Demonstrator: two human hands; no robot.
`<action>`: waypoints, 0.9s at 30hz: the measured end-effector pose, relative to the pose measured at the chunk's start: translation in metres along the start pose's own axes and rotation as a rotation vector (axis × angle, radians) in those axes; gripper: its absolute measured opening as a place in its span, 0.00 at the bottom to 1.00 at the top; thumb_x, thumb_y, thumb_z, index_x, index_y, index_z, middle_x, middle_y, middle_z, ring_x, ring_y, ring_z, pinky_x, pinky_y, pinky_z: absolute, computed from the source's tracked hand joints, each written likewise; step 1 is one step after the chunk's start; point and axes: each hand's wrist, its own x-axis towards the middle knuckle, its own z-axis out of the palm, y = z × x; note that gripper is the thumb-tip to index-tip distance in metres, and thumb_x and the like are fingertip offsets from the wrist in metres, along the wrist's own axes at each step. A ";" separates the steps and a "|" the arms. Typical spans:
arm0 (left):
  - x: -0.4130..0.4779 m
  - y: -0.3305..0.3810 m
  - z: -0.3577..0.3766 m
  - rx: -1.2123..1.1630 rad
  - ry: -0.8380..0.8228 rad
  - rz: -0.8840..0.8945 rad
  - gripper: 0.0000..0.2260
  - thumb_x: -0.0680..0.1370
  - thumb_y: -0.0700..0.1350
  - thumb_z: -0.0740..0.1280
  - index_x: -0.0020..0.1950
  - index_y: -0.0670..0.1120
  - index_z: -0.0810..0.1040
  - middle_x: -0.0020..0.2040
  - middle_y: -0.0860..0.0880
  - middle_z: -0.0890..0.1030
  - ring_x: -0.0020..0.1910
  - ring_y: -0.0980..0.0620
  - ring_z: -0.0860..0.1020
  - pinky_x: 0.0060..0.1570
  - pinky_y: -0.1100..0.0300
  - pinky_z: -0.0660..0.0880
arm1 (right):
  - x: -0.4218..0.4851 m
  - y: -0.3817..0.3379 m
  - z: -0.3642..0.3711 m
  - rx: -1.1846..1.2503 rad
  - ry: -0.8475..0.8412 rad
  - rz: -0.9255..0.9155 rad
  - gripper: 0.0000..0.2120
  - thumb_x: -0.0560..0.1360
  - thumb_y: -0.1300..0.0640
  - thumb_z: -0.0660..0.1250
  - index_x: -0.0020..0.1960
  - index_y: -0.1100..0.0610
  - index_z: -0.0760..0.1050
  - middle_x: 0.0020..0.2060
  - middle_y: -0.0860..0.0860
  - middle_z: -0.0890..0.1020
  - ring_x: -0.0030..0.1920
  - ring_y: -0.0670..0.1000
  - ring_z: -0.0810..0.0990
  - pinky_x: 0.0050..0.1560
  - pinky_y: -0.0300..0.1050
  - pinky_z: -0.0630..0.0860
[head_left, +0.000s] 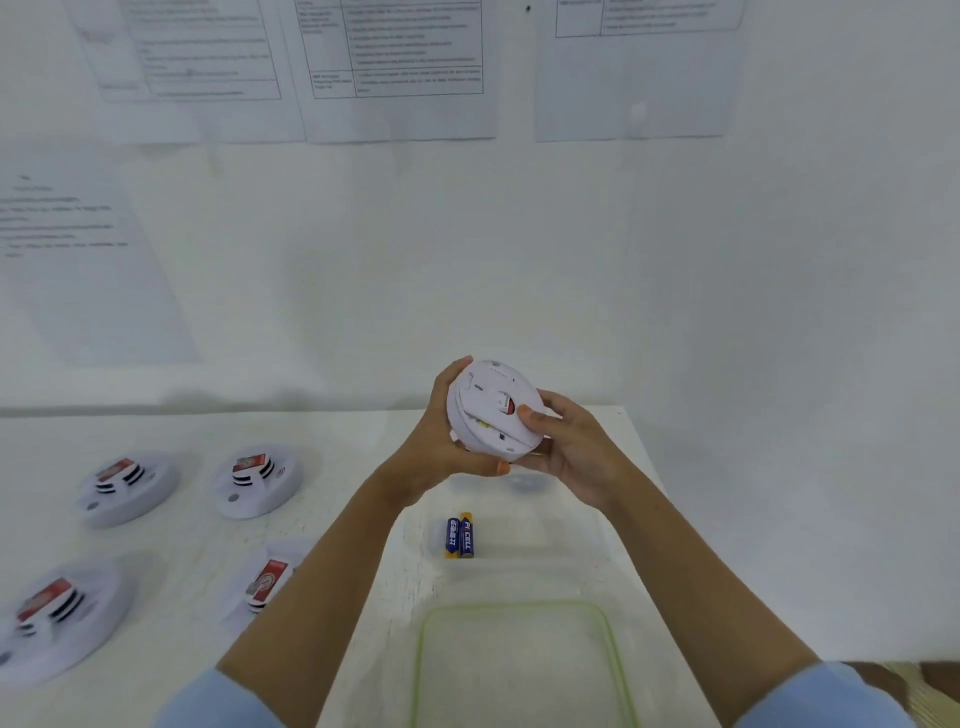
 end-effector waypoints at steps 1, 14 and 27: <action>-0.001 -0.001 -0.001 0.005 0.009 0.002 0.46 0.58 0.32 0.74 0.70 0.49 0.55 0.64 0.56 0.68 0.59 0.66 0.72 0.53 0.67 0.74 | 0.001 0.000 -0.001 -0.044 0.006 -0.004 0.16 0.76 0.60 0.64 0.63 0.58 0.71 0.52 0.55 0.81 0.48 0.54 0.81 0.46 0.48 0.82; -0.005 -0.014 -0.011 0.054 -0.003 0.063 0.45 0.56 0.31 0.76 0.68 0.46 0.59 0.64 0.52 0.69 0.59 0.64 0.72 0.50 0.67 0.75 | 0.003 -0.003 0.002 -0.338 -0.037 -0.080 0.17 0.74 0.58 0.67 0.62 0.51 0.70 0.56 0.56 0.78 0.52 0.52 0.79 0.40 0.42 0.81; -0.006 -0.023 -0.008 0.017 0.064 0.095 0.42 0.56 0.32 0.75 0.66 0.49 0.62 0.62 0.53 0.70 0.58 0.64 0.72 0.47 0.66 0.77 | 0.004 -0.014 0.003 -0.817 -0.007 -0.274 0.31 0.66 0.51 0.75 0.64 0.39 0.63 0.60 0.46 0.67 0.55 0.47 0.72 0.54 0.39 0.74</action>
